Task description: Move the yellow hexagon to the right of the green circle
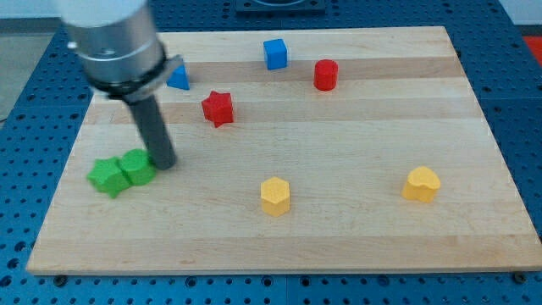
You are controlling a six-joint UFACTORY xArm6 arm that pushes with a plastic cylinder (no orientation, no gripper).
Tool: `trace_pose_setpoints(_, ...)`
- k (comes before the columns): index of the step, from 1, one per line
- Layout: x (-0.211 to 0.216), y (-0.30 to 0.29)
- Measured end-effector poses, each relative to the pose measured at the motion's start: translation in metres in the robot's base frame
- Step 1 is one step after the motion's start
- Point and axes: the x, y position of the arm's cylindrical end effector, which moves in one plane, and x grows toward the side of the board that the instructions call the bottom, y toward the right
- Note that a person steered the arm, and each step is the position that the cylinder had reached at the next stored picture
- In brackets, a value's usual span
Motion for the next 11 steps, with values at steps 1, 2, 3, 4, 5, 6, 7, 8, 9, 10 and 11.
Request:
trace_pose_setpoints(1, 0.024, -0.028)
trace_pose_setpoints(2, 0.042, -0.006)
trace_pose_setpoints(3, 0.017, 0.103)
trace_pose_setpoints(4, -0.004, 0.218)
trace_pose_setpoints(5, 0.016, 0.302)
trace_pose_setpoints(6, 0.041, 0.259)
trace_pose_setpoints(7, 0.041, 0.182)
trace_pose_setpoints(8, 0.041, 0.177)
trace_pose_setpoints(9, 0.041, 0.177)
trace_pose_setpoints(10, 0.041, 0.174)
trace_pose_setpoints(11, 0.041, 0.164)
